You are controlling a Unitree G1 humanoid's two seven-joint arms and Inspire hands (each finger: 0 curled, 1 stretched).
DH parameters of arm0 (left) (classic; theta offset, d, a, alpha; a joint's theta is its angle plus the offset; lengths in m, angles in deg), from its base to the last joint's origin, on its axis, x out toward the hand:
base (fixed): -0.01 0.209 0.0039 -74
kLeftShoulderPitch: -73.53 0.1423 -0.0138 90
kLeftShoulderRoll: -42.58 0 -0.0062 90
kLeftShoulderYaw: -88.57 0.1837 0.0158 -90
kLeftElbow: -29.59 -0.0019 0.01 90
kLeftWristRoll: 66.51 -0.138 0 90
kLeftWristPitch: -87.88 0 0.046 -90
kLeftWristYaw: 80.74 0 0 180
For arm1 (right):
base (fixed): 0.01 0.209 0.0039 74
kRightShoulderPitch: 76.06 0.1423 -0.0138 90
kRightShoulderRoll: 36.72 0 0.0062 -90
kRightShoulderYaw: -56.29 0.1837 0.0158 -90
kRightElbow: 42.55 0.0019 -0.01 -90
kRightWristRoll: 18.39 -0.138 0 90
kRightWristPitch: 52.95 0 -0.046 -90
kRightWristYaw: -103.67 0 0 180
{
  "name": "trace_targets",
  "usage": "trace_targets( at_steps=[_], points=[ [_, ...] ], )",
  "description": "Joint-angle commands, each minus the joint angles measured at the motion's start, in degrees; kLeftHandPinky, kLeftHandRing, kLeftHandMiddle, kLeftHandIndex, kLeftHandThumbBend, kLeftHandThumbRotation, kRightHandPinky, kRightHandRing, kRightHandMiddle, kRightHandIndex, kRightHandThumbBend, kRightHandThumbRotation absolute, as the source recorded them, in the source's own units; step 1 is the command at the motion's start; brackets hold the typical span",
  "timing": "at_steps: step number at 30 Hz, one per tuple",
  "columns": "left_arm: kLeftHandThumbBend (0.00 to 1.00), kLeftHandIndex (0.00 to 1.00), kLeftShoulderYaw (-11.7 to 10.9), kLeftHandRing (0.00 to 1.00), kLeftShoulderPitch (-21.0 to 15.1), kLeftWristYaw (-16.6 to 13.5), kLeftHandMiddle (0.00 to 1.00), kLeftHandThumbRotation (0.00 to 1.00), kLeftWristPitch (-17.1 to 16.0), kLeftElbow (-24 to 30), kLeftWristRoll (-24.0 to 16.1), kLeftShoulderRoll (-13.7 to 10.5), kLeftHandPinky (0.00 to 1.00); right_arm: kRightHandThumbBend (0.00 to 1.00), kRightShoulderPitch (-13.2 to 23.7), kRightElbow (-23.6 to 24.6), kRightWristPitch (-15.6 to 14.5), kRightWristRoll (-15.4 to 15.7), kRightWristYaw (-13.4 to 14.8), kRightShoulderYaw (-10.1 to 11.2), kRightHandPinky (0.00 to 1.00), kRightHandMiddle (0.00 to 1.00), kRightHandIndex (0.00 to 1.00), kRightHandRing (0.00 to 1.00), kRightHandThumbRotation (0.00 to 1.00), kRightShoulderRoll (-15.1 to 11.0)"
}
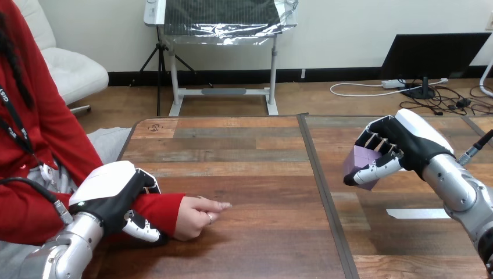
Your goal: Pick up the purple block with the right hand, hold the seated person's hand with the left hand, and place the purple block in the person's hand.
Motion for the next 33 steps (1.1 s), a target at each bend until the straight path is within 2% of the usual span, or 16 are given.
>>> trace_targets(
  at_steps=[1, 15, 25, 33],
  points=[
    [0.79, 0.41, 0.85, 0.32, -2.11, -0.62, 0.39, 0.00, -1.95, -0.18, 1.33, 1.34, 0.27, 0.84, 2.45, 2.35, -0.36, -0.26, 0.88, 0.50, 0.40, 0.48, 0.49, 0.43, 0.00, -0.44],
    [0.79, 0.39, -0.32, 0.30, -1.83, -0.43, 0.37, 0.00, -2.99, 1.09, 3.71, 0.97, 0.26, 0.83, 2.66, 2.64, -0.64, 0.01, 0.84, 0.20, 0.41, 0.48, 0.49, 0.44, 0.00, -0.09],
    [0.78, 0.39, -1.33, 0.31, -1.33, 1.05, 0.38, 0.00, -1.23, 4.43, 4.98, 0.46, 0.27, 0.82, 2.75, 2.28, -0.23, -0.56, 0.15, 0.63, 0.41, 0.48, 0.49, 0.44, 0.00, 0.34],
    [0.78, 0.39, -2.19, 0.31, -1.39, 0.60, 0.37, 0.00, -2.37, 5.23, 5.57, 0.02, 0.26, 0.82, 2.76, 2.33, 0.45, -0.82, 0.07, 0.77, 0.40, 0.47, 0.48, 0.43, 0.00, 0.66]
  ],
)
